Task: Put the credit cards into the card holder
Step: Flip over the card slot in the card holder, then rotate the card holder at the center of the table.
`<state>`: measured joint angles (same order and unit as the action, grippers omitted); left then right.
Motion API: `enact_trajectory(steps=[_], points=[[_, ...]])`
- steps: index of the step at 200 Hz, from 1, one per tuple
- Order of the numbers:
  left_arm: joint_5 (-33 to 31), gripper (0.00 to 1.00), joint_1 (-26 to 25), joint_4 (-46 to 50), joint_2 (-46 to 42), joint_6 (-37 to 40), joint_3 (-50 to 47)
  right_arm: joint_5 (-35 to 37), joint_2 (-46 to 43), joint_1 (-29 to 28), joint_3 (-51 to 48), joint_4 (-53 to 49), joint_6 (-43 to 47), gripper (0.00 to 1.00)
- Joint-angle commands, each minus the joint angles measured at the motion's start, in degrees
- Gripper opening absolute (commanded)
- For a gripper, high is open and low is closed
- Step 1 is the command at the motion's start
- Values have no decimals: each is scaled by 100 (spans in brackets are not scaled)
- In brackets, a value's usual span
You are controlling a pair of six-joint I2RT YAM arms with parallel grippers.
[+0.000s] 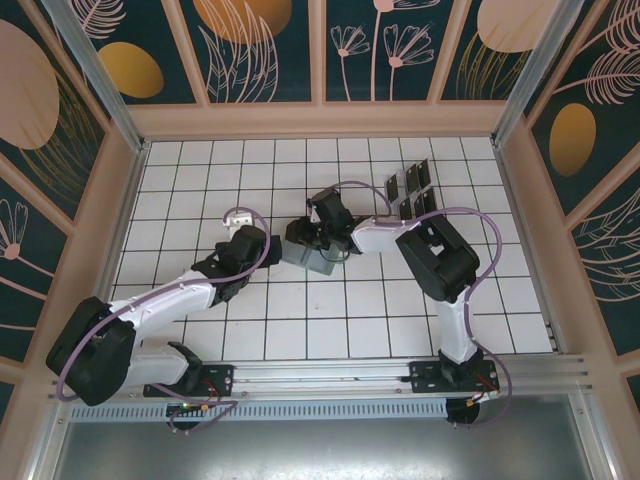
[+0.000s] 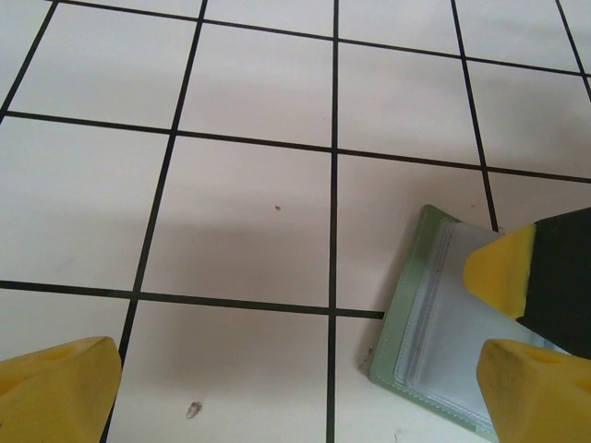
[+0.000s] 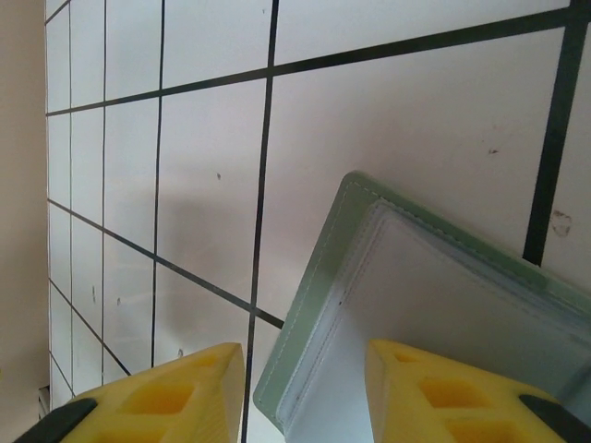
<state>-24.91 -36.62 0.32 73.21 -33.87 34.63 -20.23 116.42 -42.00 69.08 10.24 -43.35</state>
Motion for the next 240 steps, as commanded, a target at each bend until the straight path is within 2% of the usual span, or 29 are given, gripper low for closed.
enact_trajectory(steps=[1,44,103,162,240], points=[[-2,99,50,120,-9,135,114,141,-499,-24,-88,-4,168,40],[125,99,47,82,38,108,1,467,-565,152,234,-602,613,40],[272,99,45,92,138,82,-95,946,301,237,1243,-1448,1404,40],[281,99,45,74,145,5,-150,615,763,31,1490,-1674,1774,40],[347,98,49,26,150,-50,-186,395,543,-380,1245,-1630,2068,36]])
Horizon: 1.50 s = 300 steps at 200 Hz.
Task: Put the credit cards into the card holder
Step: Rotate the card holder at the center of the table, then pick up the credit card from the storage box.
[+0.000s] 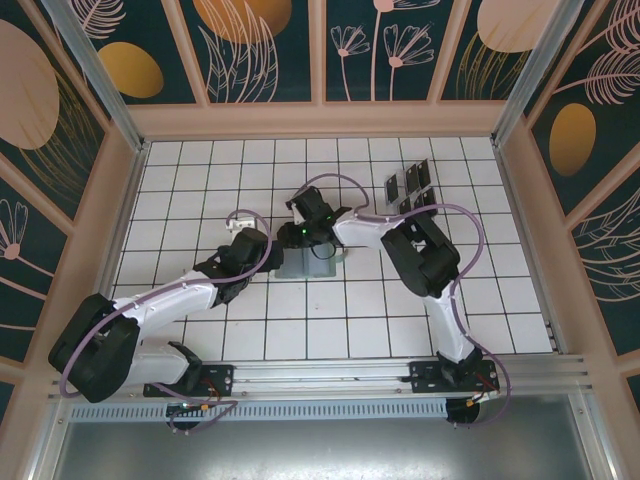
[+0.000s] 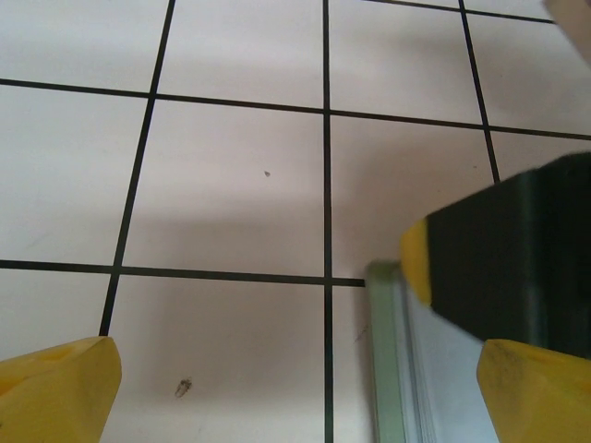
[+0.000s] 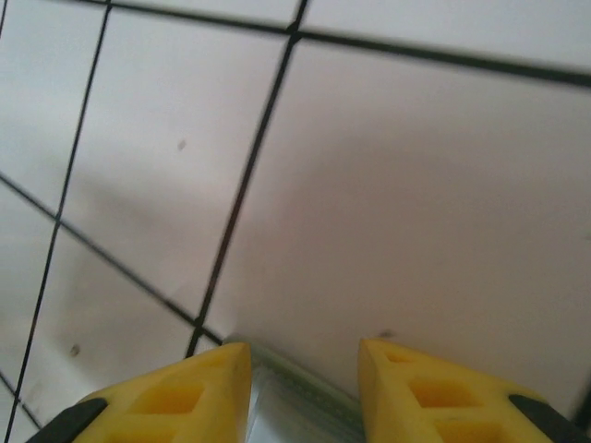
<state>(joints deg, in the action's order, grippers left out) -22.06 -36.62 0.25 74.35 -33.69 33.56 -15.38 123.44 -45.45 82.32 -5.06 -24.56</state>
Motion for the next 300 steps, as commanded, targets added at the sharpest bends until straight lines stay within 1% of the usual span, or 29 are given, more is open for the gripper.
enact_trajectory(steps=[1,34,55,83,103,114,120,123,130,161,199,268,300], points=[[63,99,49,30,36,-67,-78,-81,-169,-34,-82,-109,188,36],[119,98,50,-5,66,-76,-88,391,-808,92,-41,-261,232,41],[160,98,48,-25,101,-76,-71,866,-1296,305,42,-720,266,42],[222,98,49,-25,109,-72,-46,1825,-1857,760,-17,-1608,414,41],[263,98,48,-48,154,-76,-43,2373,-2243,1152,-323,-1950,571,41],[278,98,50,-69,190,-84,-42,2540,-2416,1365,-494,-2077,633,40],[285,99,50,-82,209,-85,-34,2631,-2494,1377,-581,-2142,668,40],[293,98,49,-82,222,-95,-34,2687,-2531,1557,-614,-2167,686,40],[301,98,44,-95,246,-95,-34,2848,-2589,1687,-706,-2236,732,39],[325,98,50,-98,306,-94,-8,3467,-2657,1993,-917,-2516,1010,37],[327,99,48,-87,380,-76,37,3716,-2610,2286,-1080,-2600,1162,36],[327,98,45,-95,451,-61,41,3706,-2316,2613,-1156,-2435,1268,36],[331,99,48,-109,491,-76,46,3579,-2153,2684,-1124,-2367,1305,36]])
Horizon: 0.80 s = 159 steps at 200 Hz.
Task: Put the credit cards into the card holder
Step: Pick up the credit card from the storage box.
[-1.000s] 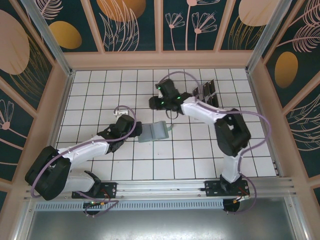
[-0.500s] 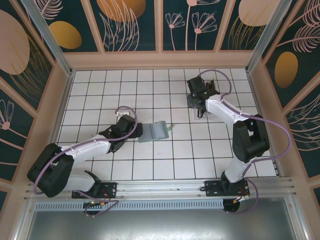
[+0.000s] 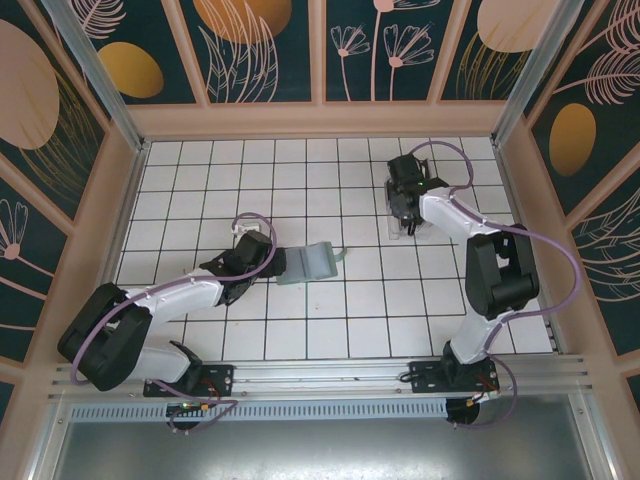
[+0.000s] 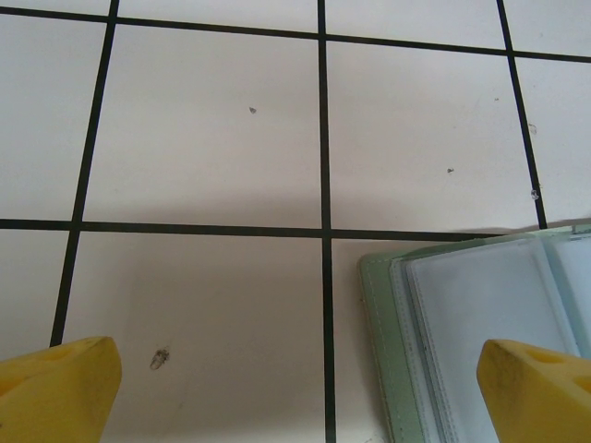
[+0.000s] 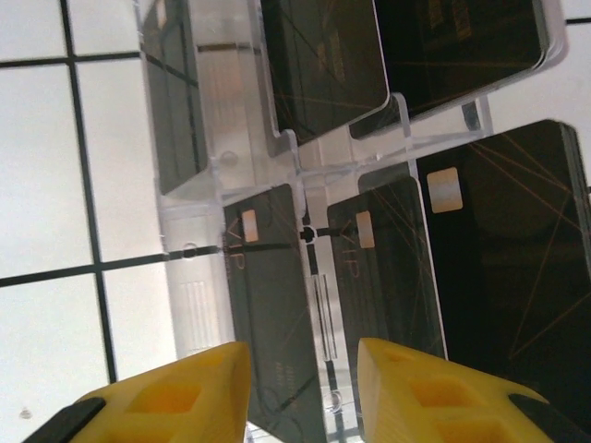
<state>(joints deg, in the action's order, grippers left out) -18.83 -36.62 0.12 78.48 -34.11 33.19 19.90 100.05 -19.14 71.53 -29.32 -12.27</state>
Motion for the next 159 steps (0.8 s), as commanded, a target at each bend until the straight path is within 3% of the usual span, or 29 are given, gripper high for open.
enact_trajectory(steps=[1,159], points=[[5,99,44,-93,79,-35,83,46,188,51,-43,59,81,36],[37,98,42,-109,206,-35,134,-276,270,71,142,182,99,27]])
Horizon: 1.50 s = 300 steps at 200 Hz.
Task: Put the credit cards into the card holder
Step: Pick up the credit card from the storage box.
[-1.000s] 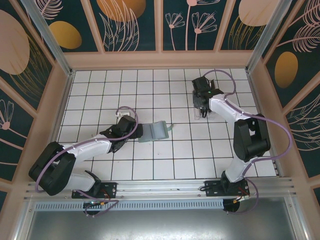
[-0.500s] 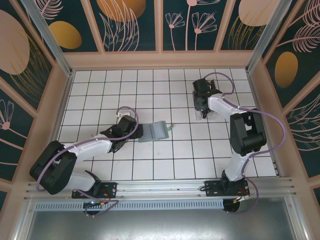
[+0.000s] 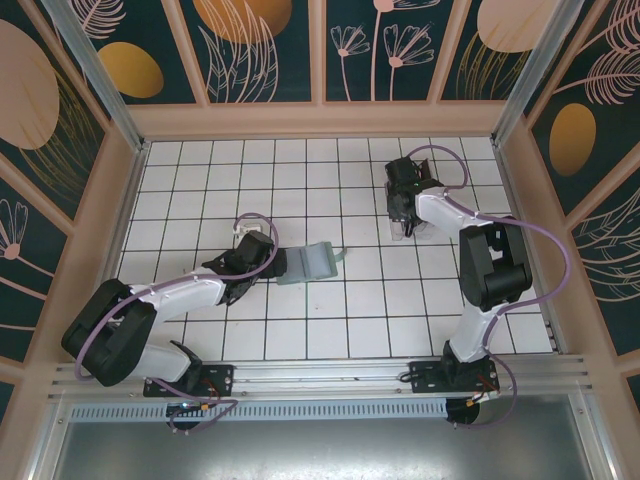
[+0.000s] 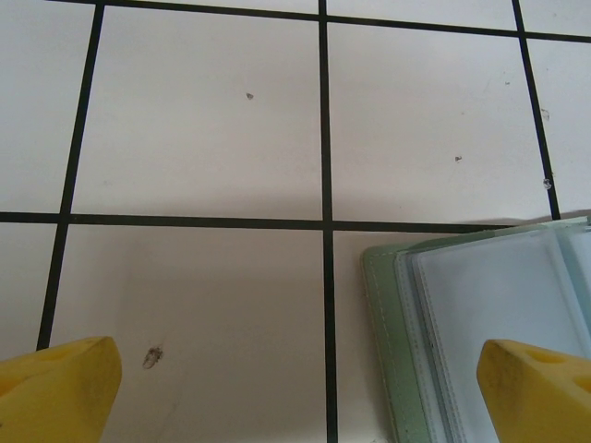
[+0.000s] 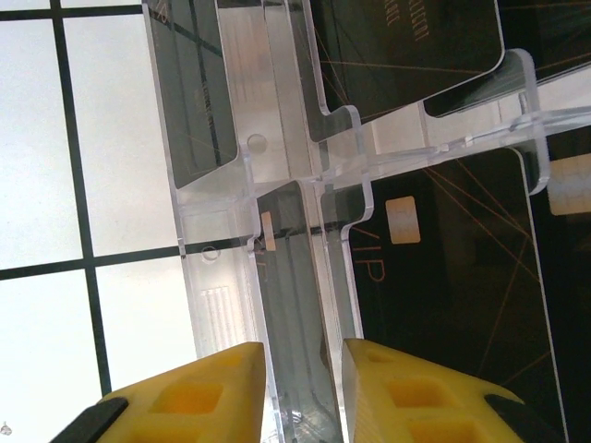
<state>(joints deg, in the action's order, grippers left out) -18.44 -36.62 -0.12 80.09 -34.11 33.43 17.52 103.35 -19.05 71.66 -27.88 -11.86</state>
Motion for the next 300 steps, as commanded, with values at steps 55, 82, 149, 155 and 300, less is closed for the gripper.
enact_trajectory(steps=[55,82,149,155,300], points=[[-20,99,50,-65,24,-30,100,-153,-77,139,135,90,29,19],[-17,98,49,-59,48,-36,111,-279,-129,189,129,116,9,16],[33,99,43,3,149,18,171,-625,-236,354,85,194,-12,10],[45,99,50,10,158,22,185,-657,-254,366,76,202,-25,9],[294,99,14,277,281,161,471,-2100,-1624,266,46,568,-368,0]])
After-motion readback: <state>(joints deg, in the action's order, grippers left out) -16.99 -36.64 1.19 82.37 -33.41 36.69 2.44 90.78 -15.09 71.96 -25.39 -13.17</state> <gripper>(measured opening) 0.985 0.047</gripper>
